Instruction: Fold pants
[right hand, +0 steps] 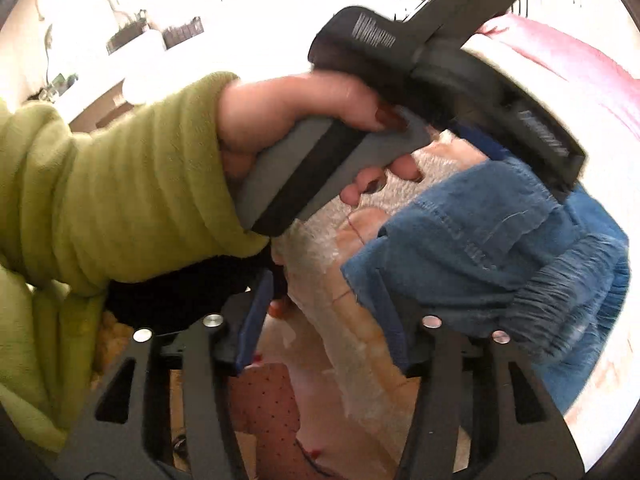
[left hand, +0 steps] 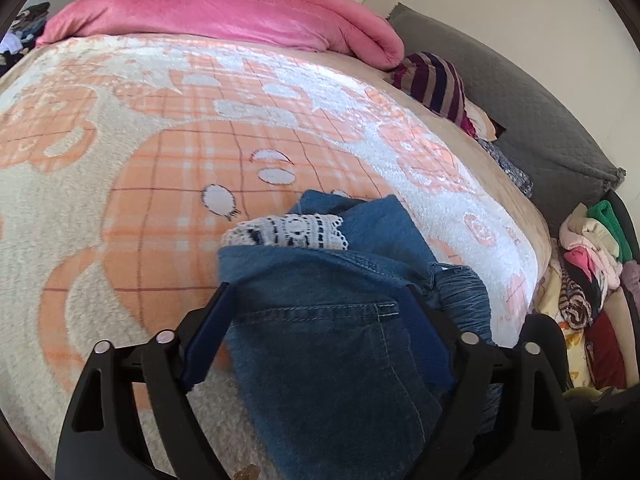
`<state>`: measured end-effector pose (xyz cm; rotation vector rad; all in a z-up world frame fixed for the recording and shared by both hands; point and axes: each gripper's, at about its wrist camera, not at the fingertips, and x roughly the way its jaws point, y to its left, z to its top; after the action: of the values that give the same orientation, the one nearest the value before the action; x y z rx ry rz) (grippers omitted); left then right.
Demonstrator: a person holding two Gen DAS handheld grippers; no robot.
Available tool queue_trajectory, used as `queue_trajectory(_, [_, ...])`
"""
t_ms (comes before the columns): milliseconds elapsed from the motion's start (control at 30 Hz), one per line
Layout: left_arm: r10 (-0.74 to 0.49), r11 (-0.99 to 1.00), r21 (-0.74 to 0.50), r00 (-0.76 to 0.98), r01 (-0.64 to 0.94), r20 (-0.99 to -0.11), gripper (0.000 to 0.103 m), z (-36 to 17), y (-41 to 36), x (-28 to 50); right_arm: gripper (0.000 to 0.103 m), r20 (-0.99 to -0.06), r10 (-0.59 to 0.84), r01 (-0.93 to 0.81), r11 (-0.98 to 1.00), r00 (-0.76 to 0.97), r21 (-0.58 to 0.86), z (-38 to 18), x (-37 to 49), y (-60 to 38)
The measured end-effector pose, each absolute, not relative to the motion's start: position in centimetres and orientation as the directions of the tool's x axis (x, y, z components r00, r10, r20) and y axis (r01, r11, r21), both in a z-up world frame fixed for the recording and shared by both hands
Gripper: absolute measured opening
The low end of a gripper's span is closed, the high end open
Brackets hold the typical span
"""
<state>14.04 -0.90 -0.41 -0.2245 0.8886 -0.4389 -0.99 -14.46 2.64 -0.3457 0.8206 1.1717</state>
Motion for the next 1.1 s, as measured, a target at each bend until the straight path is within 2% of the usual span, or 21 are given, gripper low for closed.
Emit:
queue_trajectory(67, [-0.455, 0.890, -0.364, 0.571, 0.273, -0.683, 0.084, 0.4, -0.5, 13.5, 0.063, -0.685, 0.700, -0.891, 0.422, 0.203, 0.167, 3.8, -0.8, -16.4])
queue_trajectory(167, [-0.426, 0.905, -0.332, 0.614, 0.267, -0.664, 0.089, 1.8, 0.0, 12.5, 0.077, -0.616, 0.708, -0.814, 0.552, 0.345, 0.180, 5.7, 0.7, -20.7])
queue_trajectory(233, [-0.405, 0.914, -0.311, 0.633, 0.260, -0.660, 0.089, 2.4, 0.2, 11.8, 0.082, -0.605, 0.664, -0.730, 0.657, 0.440, 0.189, 6.1, 2.5, -23.1])
queue_trajectory(300, [-0.389, 0.921, -0.302, 0.642, 0.248, -0.660, 0.089, 2.5, 0.5, 11.0, 0.083, -0.619, 0.597, -0.612, 0.757, 0.510, 0.227, 5.8, 4.8, -25.9])
queue_trajectory(433, [-0.385, 0.922, -0.318, 0.619, 0.221, -0.685, 0.089, 1.5, 0.9, 10.1, 0.082, -0.700, 0.514, -0.472, 0.836, 0.496, 0.280, 3.7, 8.5, -29.2])
queue_trajectory(500, [-0.397, 0.916, -0.346, 0.596, 0.205, -0.698, 0.089, 0.4, 1.1, 9.9, 0.074, -0.721, 0.527, -0.446, 0.832, 0.450, 0.330, 2.4, 10.1, -29.8])
queue_trajectory(567, [-0.407, 0.910, -0.373, 0.573, 0.184, -0.711, 0.089, -0.6, 1.2, 10.0, 0.060, -0.723, 0.569, -0.428, 0.809, 0.393, 0.404, 1.0, 11.3, -29.4])
queue_trajectory(633, [-0.427, 0.900, -0.400, 0.547, 0.175, -0.721, 0.089, -1.6, 1.0, 10.1, 0.057, -0.725, 0.591, -0.425, 0.792, 0.354, 0.438, -0.1, 12.3, -29.0])
queue_trajectory(767, [-0.421, 0.901, -0.403, 0.542, 0.158, -0.727, 0.088, -2.6, 0.4, 10.0, 0.057, -0.736, 0.616, -0.405, 0.771, 0.281, 0.491, -2.7, 13.2, -27.6])
queue_trajectory(867, [-0.420, 0.898, -0.417, 0.556, 0.139, -0.718, 0.085, -3.0, -0.1, 10.3, 0.054, -0.718, 0.640, -0.420, 0.752, 0.275, 0.509, -3.0, 13.4, -26.9])
queue_trajectory(900, [-0.423, 0.898, -0.415, 0.553, 0.148, -0.718, 0.069, -3.1, -0.6, 10.4, 0.051, -0.715, 0.644, -0.446, 0.743, 0.273, 0.499, -2.8, 13.2, -26.5])
queue_trajectory(933, [-0.426, 0.898, -0.410, 0.548, 0.159, -0.720, 0.059, -3.1, -1.2, 10.5, 0.036, -0.702, 0.662, -0.461, 0.725, 0.262, 0.512, -2.7, 13.3, -26.3])
queue_trajectory(967, [-0.420, 0.901, -0.403, 0.550, 0.160, -0.722, 0.057, -3.0, -1.5, 10.6, 0.022, -0.682, 0.689, -0.472, 0.699, 0.244, 0.537, -2.8, 13.3, -25.9])
queue_trajectory(1033, [-0.416, 0.903, -0.399, 0.557, 0.158, -0.719, 0.040, -2.6, -1.8, 10.8, 0.019, -0.683, 0.680, -0.485, 0.707, 0.266, 0.514, -2.5, 13.1, -25.6])
queue_trajectory(1100, [-0.425, 0.895, -0.419, 0.568, 0.151, -0.705, 0.035, -1.7, -1.5, 11.0, 0.014, -0.659, 0.691, -0.508, 0.698, 0.295, 0.504, -1.6, 12.7, -25.5])
